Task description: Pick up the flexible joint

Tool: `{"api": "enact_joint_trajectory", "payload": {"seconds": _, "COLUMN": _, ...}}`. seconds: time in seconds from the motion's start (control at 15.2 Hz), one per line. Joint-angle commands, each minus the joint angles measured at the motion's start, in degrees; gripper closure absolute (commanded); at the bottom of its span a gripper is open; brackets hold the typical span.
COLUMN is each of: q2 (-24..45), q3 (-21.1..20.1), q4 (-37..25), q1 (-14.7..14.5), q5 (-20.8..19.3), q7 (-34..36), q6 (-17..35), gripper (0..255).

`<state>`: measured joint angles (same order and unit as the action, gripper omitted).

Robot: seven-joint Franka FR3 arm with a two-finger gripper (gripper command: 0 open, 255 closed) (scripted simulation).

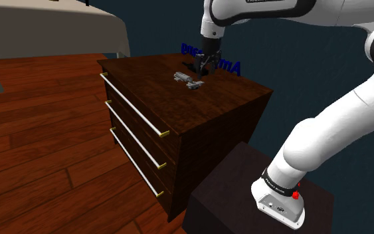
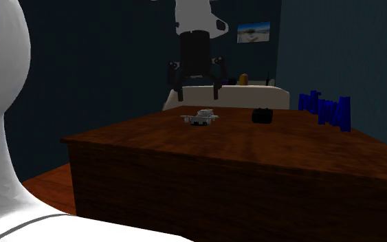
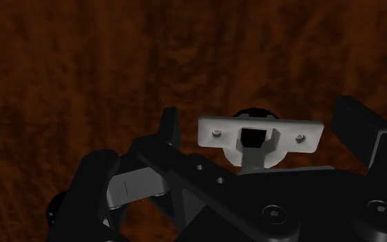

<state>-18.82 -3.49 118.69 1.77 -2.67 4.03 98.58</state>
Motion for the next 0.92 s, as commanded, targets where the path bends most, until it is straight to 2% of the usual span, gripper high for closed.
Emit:
{"api": "enact_joint_trajectory", "payload": {"seconds": 0.0, "q2": 4.20, "q3": -0.11, "q4": -2.98, "q1": 0.10, "q5": -0.05, "q7": 0.42, "q6": 1.37, "gripper": 0}}
{"api": "enact_joint_trajectory", "payload": {"seconds": 0.46, "q2": 19.51, "q3": -0.06, "q4": -16.68, "q1": 0.46, "q5": -0.53, "q7": 1.24, "q6": 3.49, "gripper": 0}}
{"api": "enact_joint_trajectory", "payload": {"seconds": 0.86, "q2": 19.79, "q3": -0.04, "q4": -12.40, "q1": 0.47, "q5": -0.61, "q7": 1.47, "q6": 8.05, "gripper": 0}}
